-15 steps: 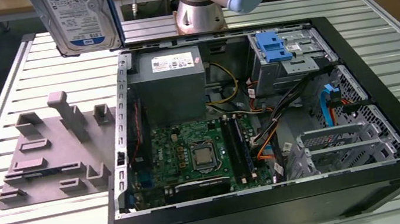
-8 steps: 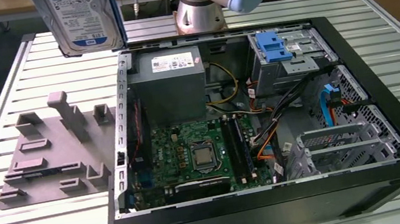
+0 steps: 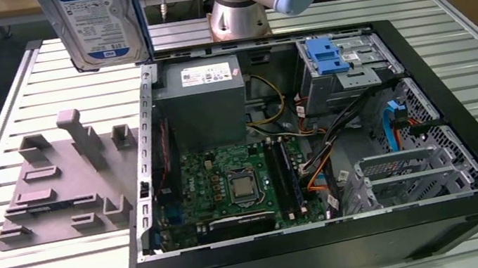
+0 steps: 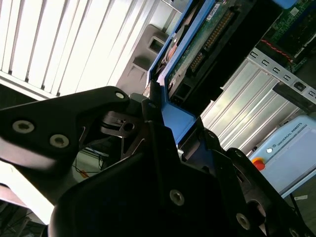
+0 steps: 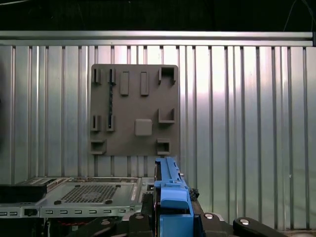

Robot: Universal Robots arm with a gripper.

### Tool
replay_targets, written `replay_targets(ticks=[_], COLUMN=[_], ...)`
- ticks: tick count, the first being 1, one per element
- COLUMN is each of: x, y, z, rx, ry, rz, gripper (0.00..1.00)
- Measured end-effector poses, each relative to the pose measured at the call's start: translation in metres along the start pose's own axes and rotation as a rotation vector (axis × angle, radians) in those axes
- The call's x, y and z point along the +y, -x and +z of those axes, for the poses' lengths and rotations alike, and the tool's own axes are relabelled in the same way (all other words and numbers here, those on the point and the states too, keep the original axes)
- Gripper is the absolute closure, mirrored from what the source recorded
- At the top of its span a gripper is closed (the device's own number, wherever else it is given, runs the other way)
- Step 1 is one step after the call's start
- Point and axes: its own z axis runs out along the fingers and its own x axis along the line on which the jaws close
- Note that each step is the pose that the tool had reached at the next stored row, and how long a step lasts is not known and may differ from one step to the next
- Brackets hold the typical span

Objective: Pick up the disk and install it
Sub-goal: 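Pick up the disk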

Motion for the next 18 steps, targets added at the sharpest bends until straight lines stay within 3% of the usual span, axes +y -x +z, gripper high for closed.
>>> replay_targets(ticks=[18], x=[-0.0087], y=[0.0002], z=[0.0], rx=[-0.0001], ry=[-0.0002], rz=[0.0], gripper=[0.63])
